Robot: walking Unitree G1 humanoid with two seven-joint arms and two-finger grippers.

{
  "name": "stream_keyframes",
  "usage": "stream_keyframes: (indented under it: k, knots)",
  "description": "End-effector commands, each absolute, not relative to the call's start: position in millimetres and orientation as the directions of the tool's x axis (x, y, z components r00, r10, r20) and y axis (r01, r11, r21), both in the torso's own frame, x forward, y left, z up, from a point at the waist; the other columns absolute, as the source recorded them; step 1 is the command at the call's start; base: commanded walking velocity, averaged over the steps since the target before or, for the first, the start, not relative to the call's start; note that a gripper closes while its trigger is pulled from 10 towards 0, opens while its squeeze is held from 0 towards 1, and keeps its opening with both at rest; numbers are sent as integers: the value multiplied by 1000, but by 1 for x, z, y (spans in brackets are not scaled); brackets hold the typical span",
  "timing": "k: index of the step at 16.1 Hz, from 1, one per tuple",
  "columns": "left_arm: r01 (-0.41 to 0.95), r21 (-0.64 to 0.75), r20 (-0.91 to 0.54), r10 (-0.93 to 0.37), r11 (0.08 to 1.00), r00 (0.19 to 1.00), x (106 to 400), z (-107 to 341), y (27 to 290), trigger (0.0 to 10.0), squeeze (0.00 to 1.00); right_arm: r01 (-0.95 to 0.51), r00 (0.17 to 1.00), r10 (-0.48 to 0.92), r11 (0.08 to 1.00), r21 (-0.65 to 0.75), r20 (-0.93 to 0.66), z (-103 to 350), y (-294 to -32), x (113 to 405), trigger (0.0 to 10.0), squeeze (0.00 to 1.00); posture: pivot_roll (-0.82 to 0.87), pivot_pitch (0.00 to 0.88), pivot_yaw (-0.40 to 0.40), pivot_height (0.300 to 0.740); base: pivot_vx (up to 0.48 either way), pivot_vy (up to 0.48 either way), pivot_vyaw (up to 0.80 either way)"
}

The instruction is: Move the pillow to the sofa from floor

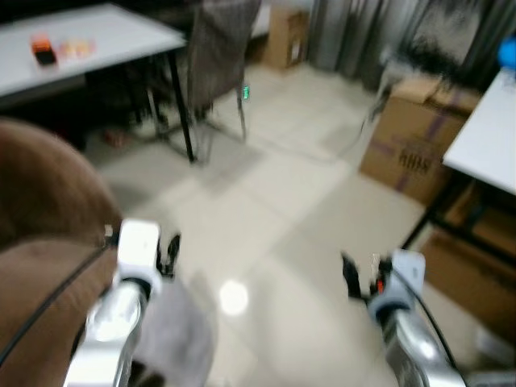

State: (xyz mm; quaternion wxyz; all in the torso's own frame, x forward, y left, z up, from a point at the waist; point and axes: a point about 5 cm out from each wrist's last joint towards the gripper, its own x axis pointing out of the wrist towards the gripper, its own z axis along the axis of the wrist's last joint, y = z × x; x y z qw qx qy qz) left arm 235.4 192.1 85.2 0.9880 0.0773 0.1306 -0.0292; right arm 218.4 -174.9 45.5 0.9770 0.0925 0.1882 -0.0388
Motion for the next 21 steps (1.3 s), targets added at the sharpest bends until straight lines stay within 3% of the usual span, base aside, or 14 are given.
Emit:
stream_keyframes:
  k: [1,14,18,21]
  knots:
    - [97,161,-252,-54,982,966,237,87,188,10000,0,115,938,-55,981,156,-342,53,-178,223,10000,1000,-29,0,43,740,0,0,800]
    - [13,172,-229,27,985,973,226,88,196,10000,0,-31,942,70,992,124,-329,55,-162,244,10000,1000,41,0,-38,740,0,-443,800]
    - [37,195,-197,3,980,980,226,92,193,10000,0,-22,940,62,992,122,-334,52,-162,243,10000,1000,39,0,-32,740,0,-65,800]
    - [57,195,-171,-24,979,985,228,94,191,10000,0,57,941,-23,994,90,-337,52,-170,241,10000,1000,29,0,-22,740,0,0,0]
